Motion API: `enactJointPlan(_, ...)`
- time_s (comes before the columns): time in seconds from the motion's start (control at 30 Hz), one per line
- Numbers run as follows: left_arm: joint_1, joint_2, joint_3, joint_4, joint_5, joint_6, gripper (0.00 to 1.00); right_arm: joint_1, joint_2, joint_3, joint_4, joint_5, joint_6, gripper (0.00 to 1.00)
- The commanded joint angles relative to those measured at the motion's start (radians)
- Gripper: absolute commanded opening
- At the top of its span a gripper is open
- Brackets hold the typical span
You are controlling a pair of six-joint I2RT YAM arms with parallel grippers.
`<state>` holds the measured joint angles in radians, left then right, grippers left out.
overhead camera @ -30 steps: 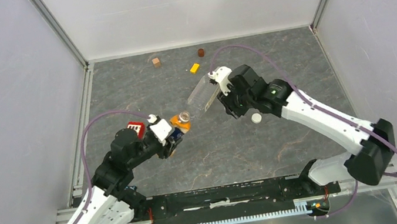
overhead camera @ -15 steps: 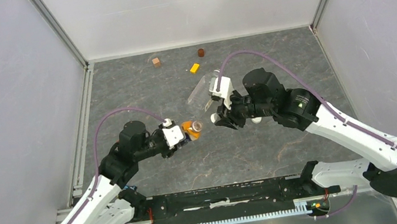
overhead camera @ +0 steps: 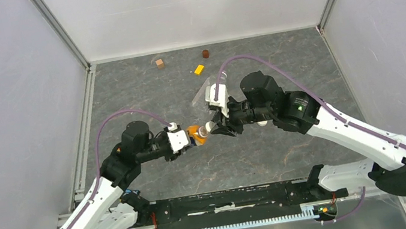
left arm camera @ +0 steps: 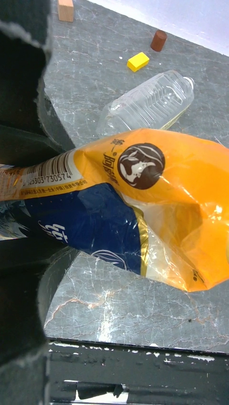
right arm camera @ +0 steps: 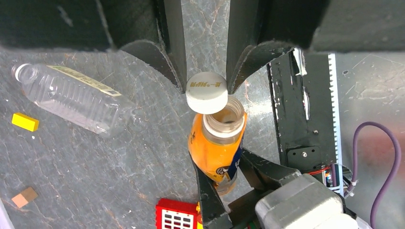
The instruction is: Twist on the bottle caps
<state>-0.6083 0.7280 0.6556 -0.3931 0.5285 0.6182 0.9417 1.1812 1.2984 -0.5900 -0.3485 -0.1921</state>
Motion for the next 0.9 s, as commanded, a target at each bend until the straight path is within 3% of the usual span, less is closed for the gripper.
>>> enactJointPlan(0.0,-0.003,0.011,0.047,-0.006,0.029,0.038,0.52,0.022,0.020,0.056,0.035,-0.006,-0.020,0.13)
enactJointPlan(0.87,-0.007,0.088,0.194,-0.239,0.103,0.070,0.47,0.072,0.051,0.015,-0.022,-0.035,-0.108,0.12)
